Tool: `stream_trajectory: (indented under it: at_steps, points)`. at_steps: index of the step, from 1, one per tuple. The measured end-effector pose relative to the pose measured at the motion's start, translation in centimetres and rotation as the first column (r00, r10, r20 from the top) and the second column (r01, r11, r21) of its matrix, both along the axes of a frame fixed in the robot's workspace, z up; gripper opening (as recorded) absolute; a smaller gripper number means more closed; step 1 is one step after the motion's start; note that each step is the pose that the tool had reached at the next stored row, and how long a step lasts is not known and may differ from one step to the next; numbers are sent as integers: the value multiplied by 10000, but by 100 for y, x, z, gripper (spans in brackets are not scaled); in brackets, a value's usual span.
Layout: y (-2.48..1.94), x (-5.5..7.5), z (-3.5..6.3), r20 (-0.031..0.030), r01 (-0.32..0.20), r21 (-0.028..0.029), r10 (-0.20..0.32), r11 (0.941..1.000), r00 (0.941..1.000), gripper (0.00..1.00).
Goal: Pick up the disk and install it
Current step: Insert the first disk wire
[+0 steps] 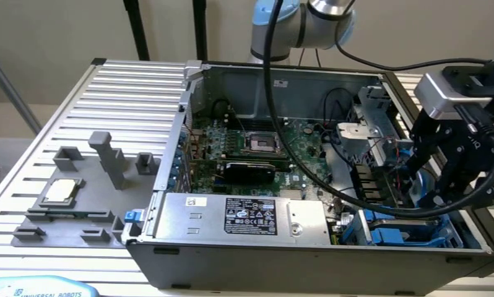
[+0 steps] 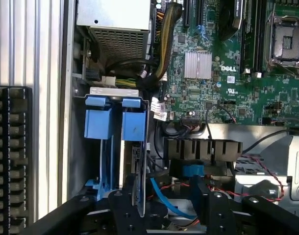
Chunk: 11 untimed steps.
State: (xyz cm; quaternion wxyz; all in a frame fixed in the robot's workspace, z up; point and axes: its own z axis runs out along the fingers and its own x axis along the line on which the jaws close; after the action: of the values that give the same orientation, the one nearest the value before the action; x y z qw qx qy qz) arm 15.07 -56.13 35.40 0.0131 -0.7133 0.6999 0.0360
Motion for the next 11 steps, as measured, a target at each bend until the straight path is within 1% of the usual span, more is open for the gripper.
stream_trajectory:
  at_steps: [1,2,4,6,8,11]
  points:
    - [0,-20,0,0,-12,1,12,10000,10000,54]
    - [0,-39,0,0,-20,0,20,10000,10000,60]
    - [-3,-80,-1,0,-27,2,27,10000,10000,60]
    - [-24,-125,0,0,-29,-1,29,10000,10000,60]
    - [-57,-174,0,0,-31,-1,31,10000,10000,60]
    - [-136,-200,0,0,-31,5,31,10000,10000,60]
